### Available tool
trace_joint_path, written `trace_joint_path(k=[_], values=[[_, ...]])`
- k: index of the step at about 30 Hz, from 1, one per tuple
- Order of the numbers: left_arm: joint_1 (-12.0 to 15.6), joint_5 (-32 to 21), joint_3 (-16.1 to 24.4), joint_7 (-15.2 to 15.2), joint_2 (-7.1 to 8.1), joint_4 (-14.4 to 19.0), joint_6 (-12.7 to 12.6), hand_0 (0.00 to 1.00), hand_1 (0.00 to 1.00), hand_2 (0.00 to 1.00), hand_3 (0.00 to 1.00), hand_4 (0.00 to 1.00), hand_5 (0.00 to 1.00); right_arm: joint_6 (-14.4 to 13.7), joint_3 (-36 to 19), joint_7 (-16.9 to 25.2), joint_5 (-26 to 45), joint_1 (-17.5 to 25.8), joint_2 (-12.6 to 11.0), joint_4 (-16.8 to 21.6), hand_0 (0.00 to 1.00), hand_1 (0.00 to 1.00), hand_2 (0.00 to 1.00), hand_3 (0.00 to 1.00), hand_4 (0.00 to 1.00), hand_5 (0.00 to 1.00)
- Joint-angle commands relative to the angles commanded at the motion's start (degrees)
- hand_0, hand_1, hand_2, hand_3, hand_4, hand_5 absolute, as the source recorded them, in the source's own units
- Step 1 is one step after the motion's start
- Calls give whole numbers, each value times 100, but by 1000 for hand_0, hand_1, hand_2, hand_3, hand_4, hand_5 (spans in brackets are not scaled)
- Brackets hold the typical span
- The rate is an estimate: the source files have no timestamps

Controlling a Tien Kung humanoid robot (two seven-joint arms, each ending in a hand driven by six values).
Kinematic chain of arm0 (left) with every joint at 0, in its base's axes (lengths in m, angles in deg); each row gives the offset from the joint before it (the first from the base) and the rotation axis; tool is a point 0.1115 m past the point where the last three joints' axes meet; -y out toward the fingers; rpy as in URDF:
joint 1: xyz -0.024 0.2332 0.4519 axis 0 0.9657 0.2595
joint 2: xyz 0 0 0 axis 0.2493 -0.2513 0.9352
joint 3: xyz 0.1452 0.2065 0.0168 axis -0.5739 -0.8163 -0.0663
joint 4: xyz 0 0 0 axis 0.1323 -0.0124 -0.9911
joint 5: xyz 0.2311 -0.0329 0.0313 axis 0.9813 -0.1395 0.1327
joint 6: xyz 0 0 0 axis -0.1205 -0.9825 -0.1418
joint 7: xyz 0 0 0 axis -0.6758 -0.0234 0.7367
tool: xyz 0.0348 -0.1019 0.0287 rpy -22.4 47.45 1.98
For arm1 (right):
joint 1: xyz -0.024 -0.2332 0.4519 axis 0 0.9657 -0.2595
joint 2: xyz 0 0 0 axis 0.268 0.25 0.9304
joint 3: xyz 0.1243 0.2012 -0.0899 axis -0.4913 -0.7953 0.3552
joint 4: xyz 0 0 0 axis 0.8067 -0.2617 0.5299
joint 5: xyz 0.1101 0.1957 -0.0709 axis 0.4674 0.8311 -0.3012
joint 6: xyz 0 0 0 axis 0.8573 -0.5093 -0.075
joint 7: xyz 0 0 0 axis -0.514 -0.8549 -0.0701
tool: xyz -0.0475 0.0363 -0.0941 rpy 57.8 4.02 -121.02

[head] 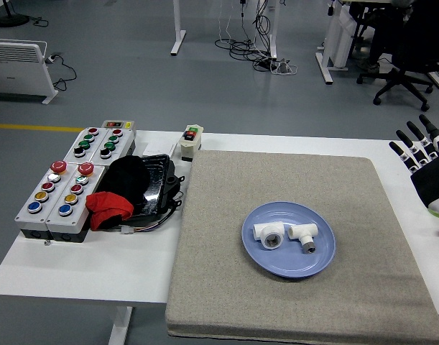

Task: Pick pipe place plate twice

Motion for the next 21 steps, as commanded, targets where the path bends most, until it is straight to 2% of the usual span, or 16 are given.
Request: trace_joint_path(k=[1, 6, 7, 12, 13, 21], values=[[1, 2, 2, -1, -1, 0, 0, 623, 579, 598, 593, 287, 998, 1, -2, 0, 2, 7, 1, 3, 865, 817, 875, 886, 555, 779], [26, 46, 18, -2, 11, -1, 1, 623, 579, 598, 593, 287, 998, 53, -179, -53, 26, 247, 9, 51, 865, 817, 875, 886, 555, 779], [36, 61, 31, -8, 10, -1, -2, 624, 580, 597, 593, 287, 998, 53, -255, -71, 38, 311, 9, 60, 885, 820, 859, 877, 580, 939], [71, 187, 112, -55, 3, -6, -13, 624, 580, 597, 593, 287, 998, 158, -432, -192, 6, 467, 9, 83, 885, 820, 859, 877, 580, 939], [85, 235, 148, -72, 1, -7, -22, 623, 581, 599, 596, 287, 998, 191, -465, -225, -20, 511, 11, 91, 906, 824, 821, 803, 588, 998], [143, 522, 396, -176, -28, -49, -48, 623, 583, 599, 595, 286, 998, 224, -577, -317, -127, 674, 64, 105, 928, 825, 818, 785, 600, 998]])
